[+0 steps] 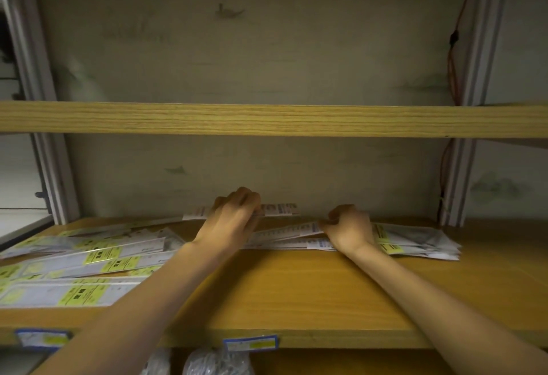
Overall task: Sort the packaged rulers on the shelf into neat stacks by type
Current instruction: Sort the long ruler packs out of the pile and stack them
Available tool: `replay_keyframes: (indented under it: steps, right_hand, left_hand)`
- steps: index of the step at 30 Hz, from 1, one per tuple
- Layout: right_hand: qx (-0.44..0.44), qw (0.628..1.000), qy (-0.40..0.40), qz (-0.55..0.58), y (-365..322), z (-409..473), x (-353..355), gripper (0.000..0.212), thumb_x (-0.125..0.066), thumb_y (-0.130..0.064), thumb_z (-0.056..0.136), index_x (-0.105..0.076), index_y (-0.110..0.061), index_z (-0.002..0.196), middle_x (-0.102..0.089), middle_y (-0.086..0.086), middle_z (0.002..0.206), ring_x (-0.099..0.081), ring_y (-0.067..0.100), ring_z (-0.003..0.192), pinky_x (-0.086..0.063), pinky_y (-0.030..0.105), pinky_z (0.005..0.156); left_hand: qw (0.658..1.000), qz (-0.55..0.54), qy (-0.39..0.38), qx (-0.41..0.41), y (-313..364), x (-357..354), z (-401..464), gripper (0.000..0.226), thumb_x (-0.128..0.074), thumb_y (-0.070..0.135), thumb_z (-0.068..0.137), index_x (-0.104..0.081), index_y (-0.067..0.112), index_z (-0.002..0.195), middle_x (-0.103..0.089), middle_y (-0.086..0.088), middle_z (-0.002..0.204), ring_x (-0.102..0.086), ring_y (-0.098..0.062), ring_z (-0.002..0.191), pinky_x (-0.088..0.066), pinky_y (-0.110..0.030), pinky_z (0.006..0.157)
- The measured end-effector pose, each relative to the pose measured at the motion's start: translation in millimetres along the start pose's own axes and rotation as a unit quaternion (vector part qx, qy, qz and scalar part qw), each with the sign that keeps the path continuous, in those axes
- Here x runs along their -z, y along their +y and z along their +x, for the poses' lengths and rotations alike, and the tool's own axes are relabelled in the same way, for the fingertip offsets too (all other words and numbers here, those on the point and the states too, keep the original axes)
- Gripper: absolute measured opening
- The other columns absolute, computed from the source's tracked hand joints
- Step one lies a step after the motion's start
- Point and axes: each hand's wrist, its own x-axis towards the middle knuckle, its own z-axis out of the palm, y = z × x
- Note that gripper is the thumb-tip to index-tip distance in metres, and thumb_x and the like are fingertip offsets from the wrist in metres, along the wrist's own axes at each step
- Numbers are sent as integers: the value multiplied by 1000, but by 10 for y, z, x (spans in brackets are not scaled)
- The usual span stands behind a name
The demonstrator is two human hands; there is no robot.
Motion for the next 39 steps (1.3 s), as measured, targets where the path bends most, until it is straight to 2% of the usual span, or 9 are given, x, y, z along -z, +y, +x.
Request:
replay_keyframes:
  steps: [4,8,11,13,18,24,28,33,39]
  right_hand:
    - [24,998,-5,-59,46,-30,-66,25,-63,-40,89,-68,-15,95,-69,9,100,-66,28,94,-48,27,70]
    - [39,999,6,-18,36,-19,-12,25,-61,-40,91,-72,-19,98,-71,5,102,-67,26,96,-50,24,76]
    - [19,993,-10,116,-76,-7,86,27,-60,-41,92,-71,-16,94,-69,-4,73,-64,5,57,-43,9,53]
    - [-35,976,-42,212,-146,-15,113,28,-61,-44,90,-66,-17,92,-67,-3,68,-52,3,37,-38,12,40]
    - [-130,946,-91,282,-179,-45,107,18,-63,-31,92,-62,-13,94,-50,4,60,-41,10,46,-33,18,38]
    - [-181,933,-11,311,-70,51,79,11,-65,-19,91,-62,-11,84,-53,5,62,-44,11,47,-31,19,36]
    - [-213,940,33,266,61,163,35,10,-65,-17,89,-63,-7,87,-60,10,73,-51,17,55,-38,27,47]
    - [-187,964,43,187,81,102,-17,11,-68,-21,86,-67,-10,85,-68,9,92,-65,29,92,-49,30,69]
    - [-70,997,16,31,49,-6,-8,12,-61,-20,89,-66,-15,78,-68,6,88,-59,20,73,-47,26,60]
  left_hand:
    - [1000,2,-4,-3,15,-35,-3,18,-72,-1,75,-57,8,79,-58,-10,87,-57,-31,64,-34,-31,59]
    - [1000,-8,-10,-10,27,-99,11,20,-74,0,74,-57,10,79,-57,-8,88,-57,-29,67,-39,-33,61]
    - [1000,-16,-18,-12,59,-135,33,19,-73,1,75,-57,10,82,-58,-8,90,-58,-29,70,-42,-35,61]
    - [999,-25,-22,-11,97,-160,58,17,-70,1,78,-57,10,85,-57,-8,95,-58,-29,74,-43,-35,64]
    - [998,-53,-31,-20,184,-251,121,13,-66,4,82,-58,10,92,-56,-8,103,-58,-28,83,-50,-41,71]
    - [999,-37,-28,-19,135,-321,119,28,-71,31,84,-58,16,104,-55,-4,113,-57,-28,92,-51,-39,76]
    - [1000,3,-7,-22,69,-255,85,31,-79,29,76,-63,13,98,-60,-7,103,-60,-29,83,-49,-39,73]
    - [1000,25,-12,-10,-32,-223,-6,23,-77,24,79,-63,14,93,-61,-7,99,-61,-30,78,-46,-42,76]
    - [999,33,-28,6,-63,-188,-44,18,-74,25,82,-65,13,93,-61,-7,98,-61,-31,80,-45,-42,79]
